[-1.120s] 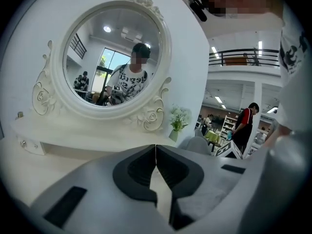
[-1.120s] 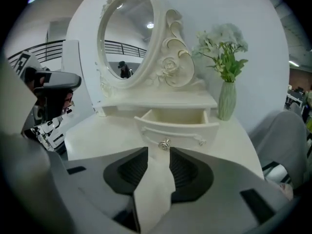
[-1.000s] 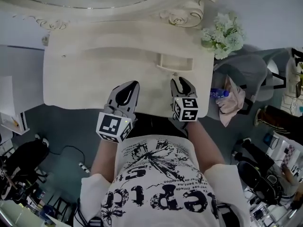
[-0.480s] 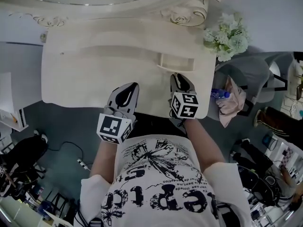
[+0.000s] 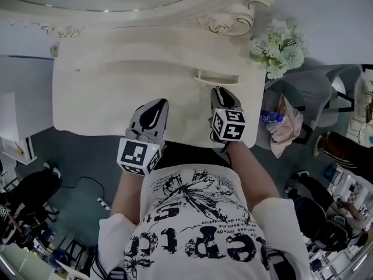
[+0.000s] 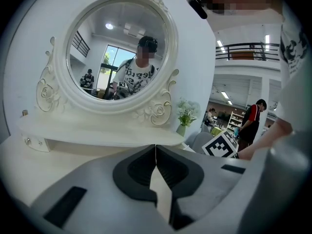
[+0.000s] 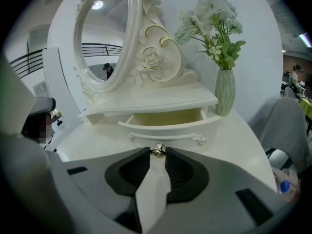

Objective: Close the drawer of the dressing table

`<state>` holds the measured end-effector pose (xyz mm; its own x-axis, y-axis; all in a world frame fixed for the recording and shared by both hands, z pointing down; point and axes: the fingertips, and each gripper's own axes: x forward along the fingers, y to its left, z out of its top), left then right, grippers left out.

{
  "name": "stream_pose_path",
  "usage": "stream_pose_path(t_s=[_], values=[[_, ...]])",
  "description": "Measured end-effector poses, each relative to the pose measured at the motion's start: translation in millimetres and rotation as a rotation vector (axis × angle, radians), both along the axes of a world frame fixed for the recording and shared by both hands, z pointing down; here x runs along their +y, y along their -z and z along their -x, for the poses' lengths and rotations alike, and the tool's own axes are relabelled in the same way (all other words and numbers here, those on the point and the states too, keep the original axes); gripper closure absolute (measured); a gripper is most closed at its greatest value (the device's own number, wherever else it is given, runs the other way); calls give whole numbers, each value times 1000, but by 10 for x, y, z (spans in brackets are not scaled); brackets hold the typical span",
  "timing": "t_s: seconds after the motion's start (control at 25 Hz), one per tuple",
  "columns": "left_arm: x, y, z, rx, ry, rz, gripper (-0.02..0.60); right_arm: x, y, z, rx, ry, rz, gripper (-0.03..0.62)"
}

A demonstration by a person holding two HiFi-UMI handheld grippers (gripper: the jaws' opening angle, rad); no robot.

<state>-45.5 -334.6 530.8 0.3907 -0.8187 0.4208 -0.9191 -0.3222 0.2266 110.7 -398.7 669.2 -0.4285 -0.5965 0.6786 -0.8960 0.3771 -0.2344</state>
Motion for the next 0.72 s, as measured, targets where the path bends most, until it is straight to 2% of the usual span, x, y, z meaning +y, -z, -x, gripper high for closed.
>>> stream_pose_path(t_s=[0.72], values=[[-96,27,148,-13,35,6,561,-522,20,70,-13,-42,29,486]])
